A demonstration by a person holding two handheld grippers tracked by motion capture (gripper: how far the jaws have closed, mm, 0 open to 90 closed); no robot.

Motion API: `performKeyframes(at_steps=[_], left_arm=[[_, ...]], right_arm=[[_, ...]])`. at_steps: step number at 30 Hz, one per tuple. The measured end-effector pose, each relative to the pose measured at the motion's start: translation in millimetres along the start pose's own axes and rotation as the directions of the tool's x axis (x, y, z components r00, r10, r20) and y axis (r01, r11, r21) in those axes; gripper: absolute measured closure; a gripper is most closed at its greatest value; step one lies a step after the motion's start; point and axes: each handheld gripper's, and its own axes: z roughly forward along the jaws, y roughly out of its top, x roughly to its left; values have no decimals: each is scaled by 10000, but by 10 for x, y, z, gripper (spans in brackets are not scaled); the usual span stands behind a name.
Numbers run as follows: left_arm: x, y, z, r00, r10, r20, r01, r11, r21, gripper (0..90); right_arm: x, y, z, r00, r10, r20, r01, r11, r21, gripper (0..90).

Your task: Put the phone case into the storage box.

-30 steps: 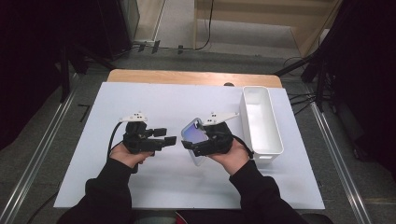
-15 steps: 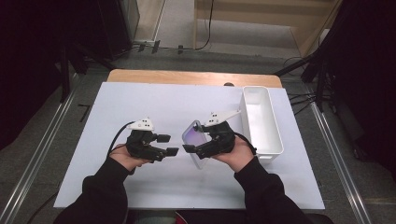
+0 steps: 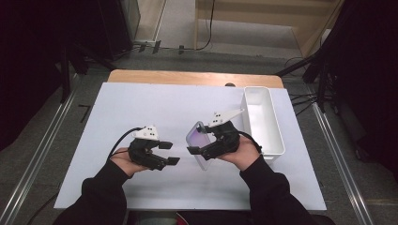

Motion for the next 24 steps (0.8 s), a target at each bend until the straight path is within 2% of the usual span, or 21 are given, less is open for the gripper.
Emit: performKeyframes(at_steps=[3, 6, 20, 24], left_arm=[[1, -28, -9, 9999, 85, -118, -84, 9999, 95, 315], [7, -67, -22, 9999, -71, -158, 71, 10000, 32, 315], [7, -256, -111, 9983, -138, -572, 153, 9995, 261, 314], [19, -297, -136, 9977, -266, -629, 283, 9993, 257, 315]], right_arm=[[-9, 5, -20, 10000, -46, 50, 46, 10000, -8, 151], [-13, 8, -38, 10000, -11, 42, 11, 10000, 24, 151], [-38, 14, -96, 9997, -35, 229, 36, 10000, -12, 151], [-46, 15, -108, 9997, -58, 222, 59, 10000, -39, 151]])
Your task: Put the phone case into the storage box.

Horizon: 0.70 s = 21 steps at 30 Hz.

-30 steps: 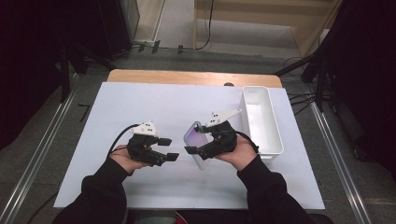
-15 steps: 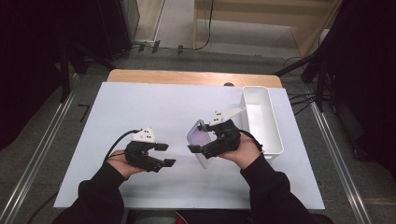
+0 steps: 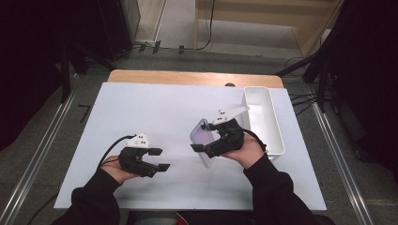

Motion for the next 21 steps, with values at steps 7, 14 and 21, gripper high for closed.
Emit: performKeyframes(at_steps=[7, 14, 21], left_arm=[[4, -63, -58, 9999, -56, -125, 57, 10000, 70, 314], [7, -132, -122, 9993, -308, -221, 309, 9995, 25, 314], [13, -160, -152, 9986, -384, -366, 382, 9992, -68, 314]], right_arm=[[-12, -2, -32, 9999, 75, 78, -74, 10000, -53, 151], [-35, 6, -79, 9997, 131, 195, -130, 9999, -51, 151], [-46, 35, -161, 9986, 310, 436, -304, 9994, -134, 151]])
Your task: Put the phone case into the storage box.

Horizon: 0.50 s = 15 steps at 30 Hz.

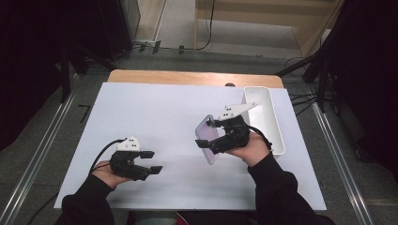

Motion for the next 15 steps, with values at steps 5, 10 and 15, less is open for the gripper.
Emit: performKeyframes(at_steps=[5, 10, 15], left_arm=[[18, 1, -7, 9999, -96, -40, 96, 9999, -33, 314], [24, 1, -10, 9999, -130, -52, 129, 9999, -57, 314], [18, 5, -14, 9998, -195, 22, 195, 9997, -163, 314]], right_arm=[[-16, 23, -56, 9998, 96, 187, -96, 10000, -7, 151], [-31, 49, -128, 9980, 310, 555, -303, 9995, -128, 151], [-40, 76, -206, 9939, 472, 1000, -448, 9987, -259, 151]])
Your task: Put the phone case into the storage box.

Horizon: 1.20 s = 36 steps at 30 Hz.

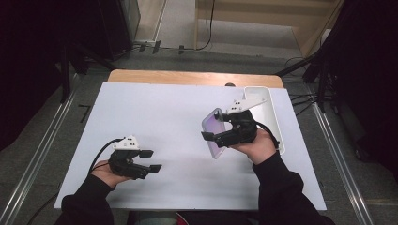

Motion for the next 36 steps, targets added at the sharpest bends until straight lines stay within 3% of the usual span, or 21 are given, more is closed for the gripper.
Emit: performKeyframes(at_steps=[10, 19, 36], left_arm=[[2, 0, 1, 9999, -41, 97, 42, 10000, -40, 314], [3, 0, 4, 9999, -37, 105, 37, 10000, -12, 315], [8, -1, 2, 9999, -39, 109, 39, 10000, 2, 315]], right_arm=[[-71, 28, -140, 9927, 698, 988, -670, 9973, -316, 151], [-149, 37, -272, 9825, 1148, 1464, -1080, 9927, -539, 152], [-346, 1, -517, 9523, 1958, 2339, -1756, 9789, -1047, 152]])
